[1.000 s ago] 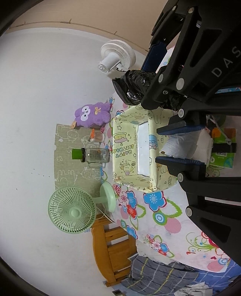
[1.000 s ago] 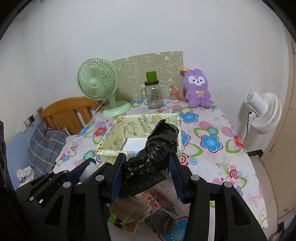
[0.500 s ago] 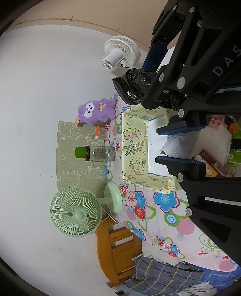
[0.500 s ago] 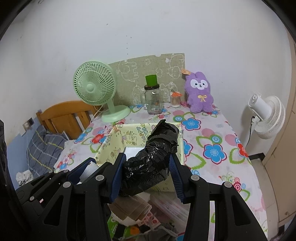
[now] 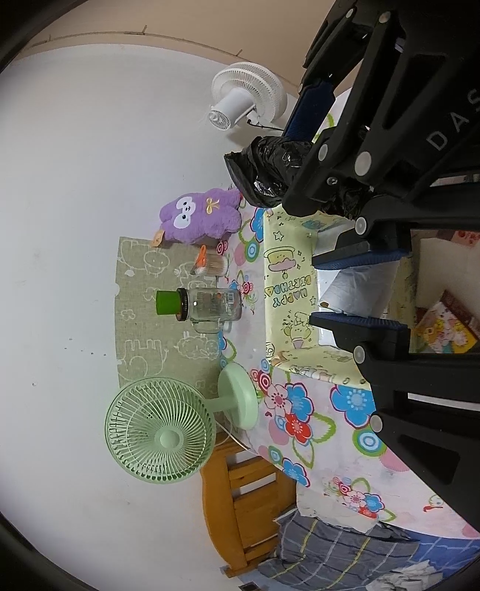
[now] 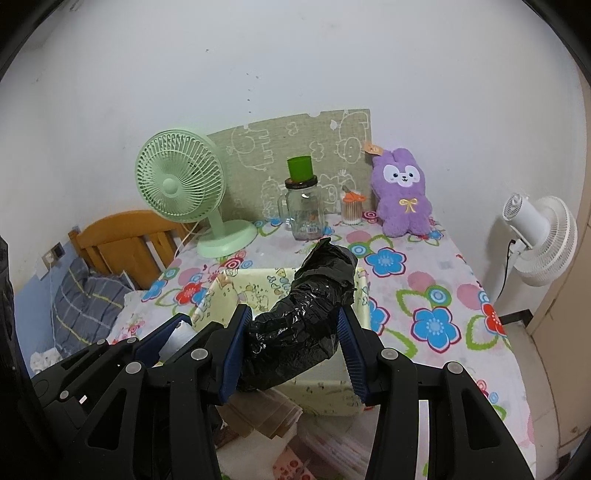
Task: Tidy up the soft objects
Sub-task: 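Lift and carry both held items over the yellow fabric basket, then lower both items into the basket and open both grippers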
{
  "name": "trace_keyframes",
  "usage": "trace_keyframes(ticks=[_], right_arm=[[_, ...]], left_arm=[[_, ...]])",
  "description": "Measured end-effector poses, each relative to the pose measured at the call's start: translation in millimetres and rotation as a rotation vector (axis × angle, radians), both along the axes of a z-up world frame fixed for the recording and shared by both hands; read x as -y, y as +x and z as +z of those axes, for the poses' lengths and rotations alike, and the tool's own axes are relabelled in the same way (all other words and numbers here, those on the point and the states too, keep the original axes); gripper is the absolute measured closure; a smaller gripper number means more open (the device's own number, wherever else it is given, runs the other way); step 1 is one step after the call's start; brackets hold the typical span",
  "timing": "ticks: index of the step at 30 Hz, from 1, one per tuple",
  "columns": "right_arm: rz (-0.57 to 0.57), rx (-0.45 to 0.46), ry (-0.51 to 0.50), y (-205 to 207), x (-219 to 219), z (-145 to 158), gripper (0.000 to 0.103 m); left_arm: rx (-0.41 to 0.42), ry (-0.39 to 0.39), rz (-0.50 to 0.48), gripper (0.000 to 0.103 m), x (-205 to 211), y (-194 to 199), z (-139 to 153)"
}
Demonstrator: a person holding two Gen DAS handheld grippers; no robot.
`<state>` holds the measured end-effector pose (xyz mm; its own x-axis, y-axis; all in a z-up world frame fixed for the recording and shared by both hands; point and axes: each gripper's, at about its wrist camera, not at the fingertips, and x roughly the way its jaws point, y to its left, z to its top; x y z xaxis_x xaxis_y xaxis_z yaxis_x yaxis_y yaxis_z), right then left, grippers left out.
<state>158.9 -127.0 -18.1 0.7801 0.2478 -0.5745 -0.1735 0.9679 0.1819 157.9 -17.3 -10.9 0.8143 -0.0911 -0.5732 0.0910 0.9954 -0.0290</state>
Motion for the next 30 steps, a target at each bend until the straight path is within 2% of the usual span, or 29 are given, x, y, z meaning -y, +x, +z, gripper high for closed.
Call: trace_keyframes(ticks=[12,23,25,26,30], right_arm=[[0.003,-0.02,0.004,39,-2,-11,0.052],[0.031,-0.078,0.011,70,-11,-34,0.051],[0.037,-0.09,0.01,76,-12,-38,0.051],[0.041,-0.101,0.012,79,-13,-41,0.051],[0.048,-0.122,0.014,87,-16,-49,0.051]], left_arm=[[-0.024,-0.012,-0.012,0.081,-1,38,-11],[-0.082,-0.029,-0.002,0.08,-6,68,-34],[-0.098,-0.022,0.004,0.076,-7,72,-39],[-0.105,-0.012,0.013,0.07,-7,74,-41],[-0.119,0.002,0.03,0.058,-8,78,-47]])
